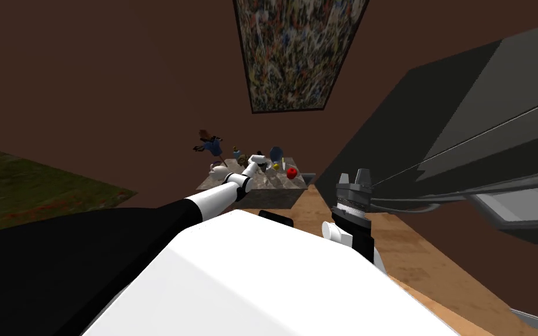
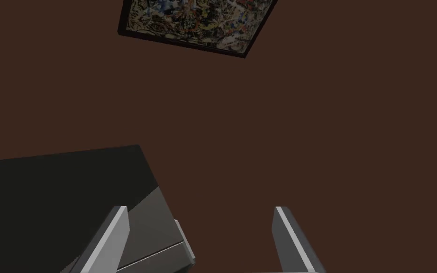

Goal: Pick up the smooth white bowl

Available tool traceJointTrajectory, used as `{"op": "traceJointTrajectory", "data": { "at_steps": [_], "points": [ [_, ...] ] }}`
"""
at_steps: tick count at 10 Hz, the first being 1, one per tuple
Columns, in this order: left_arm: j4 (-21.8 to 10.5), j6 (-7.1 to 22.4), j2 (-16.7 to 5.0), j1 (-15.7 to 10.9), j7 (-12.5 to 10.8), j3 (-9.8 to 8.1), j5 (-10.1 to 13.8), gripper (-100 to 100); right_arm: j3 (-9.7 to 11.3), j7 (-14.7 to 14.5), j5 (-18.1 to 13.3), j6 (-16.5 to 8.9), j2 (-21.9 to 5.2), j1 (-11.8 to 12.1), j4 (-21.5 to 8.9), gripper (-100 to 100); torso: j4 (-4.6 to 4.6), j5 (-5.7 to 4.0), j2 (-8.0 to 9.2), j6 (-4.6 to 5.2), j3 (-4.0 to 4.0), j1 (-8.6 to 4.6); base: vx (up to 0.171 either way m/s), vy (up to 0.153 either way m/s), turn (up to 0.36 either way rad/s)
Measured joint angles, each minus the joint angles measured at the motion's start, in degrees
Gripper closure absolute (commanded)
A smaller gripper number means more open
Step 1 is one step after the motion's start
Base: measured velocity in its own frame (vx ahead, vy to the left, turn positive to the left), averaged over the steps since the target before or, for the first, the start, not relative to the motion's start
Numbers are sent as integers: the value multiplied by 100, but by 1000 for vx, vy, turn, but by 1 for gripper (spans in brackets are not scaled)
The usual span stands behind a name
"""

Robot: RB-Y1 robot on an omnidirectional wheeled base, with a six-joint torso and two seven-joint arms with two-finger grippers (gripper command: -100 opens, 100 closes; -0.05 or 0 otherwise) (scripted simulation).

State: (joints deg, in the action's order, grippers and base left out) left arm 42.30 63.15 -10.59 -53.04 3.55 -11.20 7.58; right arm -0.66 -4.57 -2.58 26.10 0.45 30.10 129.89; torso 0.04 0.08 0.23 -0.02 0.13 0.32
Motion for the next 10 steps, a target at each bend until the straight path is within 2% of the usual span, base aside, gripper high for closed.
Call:
{"op": "traceJointTrajectory", "data": {
  "at_steps": [1,2,3,5,6,7,8,9,10],
  "points": [
    [325,141,-51,240,-69,-162,-165,-100,0,0,0,0,0,0,0,0,0,1,2,0,1,10,-60,85,-369],
    [446,197,-100,345,-98,-336,-235,-100,0,0,0,0,0,0,0,0,0,1,-1,-2,0,7,-79,79,-444],
    [759,304,-181,569,-123,-514,-363,-100,0,0,0,0,0,0,0,0,1,1,4,-1,2,7,-80,69,-363],
    [652,264,-236,542,-193,-797,-482,-100,-1,0,0,0,0,2,0,0,-1,-2,-12,-6,-6,-8,-48,30,-219],
    [512,185,-346,529,-244,-966,-609,-100,0,0,0,0,0,0,0,0,-2,-2,-8,-1,-5,-8,-63,51,-449],
    [543,181,-389,565,-289,-1129,-692,-100,0,0,0,0,0,1,0,0,-1,-2,-8,0,-4,-5,-29,37,-160],
    [677,239,-374,639,-306,-1198,-718,-100,-1,0,0,0,0,2,0,0,-3,-2,-17,-7,-9,-6,-63,37,-337],
    [646,239,-466,670,-370,-1351,-859,-100,0,0,0,0,0,1,0,0,-2,-2,-10,-1,-6,-4,-69,46,-382],
    [748,291,-505,752,-406,-1506,-931,-100,-1,0,0,0,0,1,0,0,-1,-1,-7,-3,-4,-3,-34,33,-119]
  ]
}}
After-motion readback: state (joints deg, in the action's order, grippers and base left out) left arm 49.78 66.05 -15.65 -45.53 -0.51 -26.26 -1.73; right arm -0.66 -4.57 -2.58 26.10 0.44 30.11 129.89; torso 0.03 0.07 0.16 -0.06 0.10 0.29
